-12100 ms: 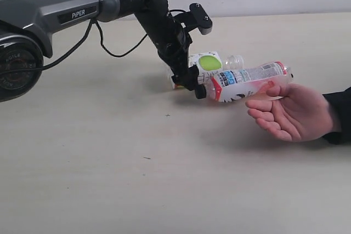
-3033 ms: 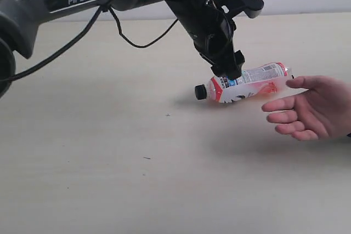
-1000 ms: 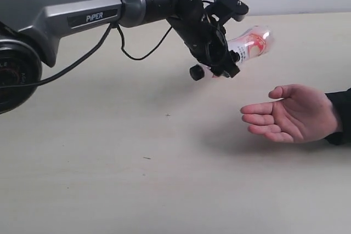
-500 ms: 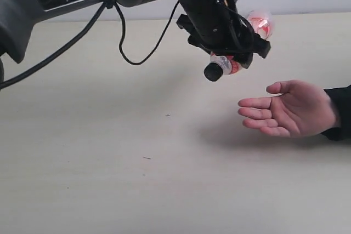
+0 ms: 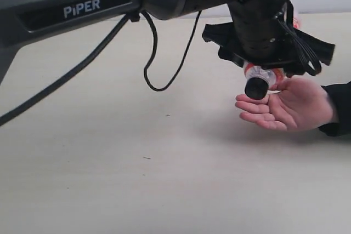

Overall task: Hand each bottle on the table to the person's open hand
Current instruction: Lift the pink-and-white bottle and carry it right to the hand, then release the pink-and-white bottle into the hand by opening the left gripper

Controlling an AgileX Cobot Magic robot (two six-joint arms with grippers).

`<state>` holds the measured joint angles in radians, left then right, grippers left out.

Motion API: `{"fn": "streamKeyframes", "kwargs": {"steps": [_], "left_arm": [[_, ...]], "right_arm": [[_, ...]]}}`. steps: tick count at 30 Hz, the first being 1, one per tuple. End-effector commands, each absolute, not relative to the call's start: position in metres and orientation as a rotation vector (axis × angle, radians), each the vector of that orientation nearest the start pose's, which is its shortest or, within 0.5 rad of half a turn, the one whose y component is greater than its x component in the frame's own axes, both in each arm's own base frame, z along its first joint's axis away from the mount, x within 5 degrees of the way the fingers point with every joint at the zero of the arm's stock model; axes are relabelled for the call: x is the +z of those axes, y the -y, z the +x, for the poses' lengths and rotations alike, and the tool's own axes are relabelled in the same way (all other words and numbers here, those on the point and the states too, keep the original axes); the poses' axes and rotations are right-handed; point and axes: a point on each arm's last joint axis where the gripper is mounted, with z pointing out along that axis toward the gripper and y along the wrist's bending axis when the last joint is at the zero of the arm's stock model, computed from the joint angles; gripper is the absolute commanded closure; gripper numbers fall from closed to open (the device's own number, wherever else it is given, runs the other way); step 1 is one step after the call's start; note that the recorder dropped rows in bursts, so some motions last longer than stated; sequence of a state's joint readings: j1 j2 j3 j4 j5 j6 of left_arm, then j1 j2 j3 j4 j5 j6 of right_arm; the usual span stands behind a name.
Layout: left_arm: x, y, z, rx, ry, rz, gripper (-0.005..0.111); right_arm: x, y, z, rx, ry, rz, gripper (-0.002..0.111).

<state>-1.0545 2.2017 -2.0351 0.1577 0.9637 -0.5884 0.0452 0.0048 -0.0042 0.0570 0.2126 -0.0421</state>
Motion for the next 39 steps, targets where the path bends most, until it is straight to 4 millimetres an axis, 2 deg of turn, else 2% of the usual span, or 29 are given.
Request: {"fn": "streamKeyframes", "kwargs": {"steps": [1, 6, 10, 14, 17, 22, 28, 32, 36, 39], "left_arm": [[0.259, 0.436, 0.229, -0.409, -2.548, 0.712, 0.107], [0.259, 0.441, 0.22, -0.442, -2.582, 0.595, 0.107], [0.262, 0.444, 0.215, -0.397, -2.532, 0.477, 0.107], [0.266, 0.449, 0.204, -0.326, -2.444, 0.517, 0.107], [0.268, 0.451, 0.197, -0.291, -2.41, 0.476, 0.107], [0.27, 0.455, 0.19, -0.331, -2.397, 0.362, 0.107], [0.269, 0.456, 0.187, -0.334, -2.398, 0.348, 0.107], [0.257, 0.454, 0.186, -0.321, -2.412, 0.339, 0.107], [0.232, 0.455, 0.181, -0.343, -2.436, 0.334, 0.107], [0.206, 0.459, 0.176, -0.474, -2.445, 0.316, 0.107]], "right_arm": [[0.195, -0.004, 0.056, 0.045, -1.684, -0.047, 0.108], [0.195, -0.004, 0.056, 0.043, -1.684, -0.048, 0.108], [0.195, -0.004, 0.056, 0.043, -1.684, -0.048, 0.108], [0.195, -0.004, 0.056, 0.043, -1.684, -0.048, 0.108], [0.195, -0.004, 0.056, 0.043, -1.684, -0.048, 0.108], [0.195, -0.004, 0.056, 0.043, -1.684, -0.048, 0.108], [0.195, -0.004, 0.056, 0.043, -1.684, -0.048, 0.108], [0.195, -0.004, 0.056, 0.043, -1.684, -0.048, 0.108], [0.195, -0.004, 0.056, 0.043, -1.684, -0.048, 0.108], [0.195, -0.004, 0.056, 0.043, -1.684, -0.048, 0.108]]}}
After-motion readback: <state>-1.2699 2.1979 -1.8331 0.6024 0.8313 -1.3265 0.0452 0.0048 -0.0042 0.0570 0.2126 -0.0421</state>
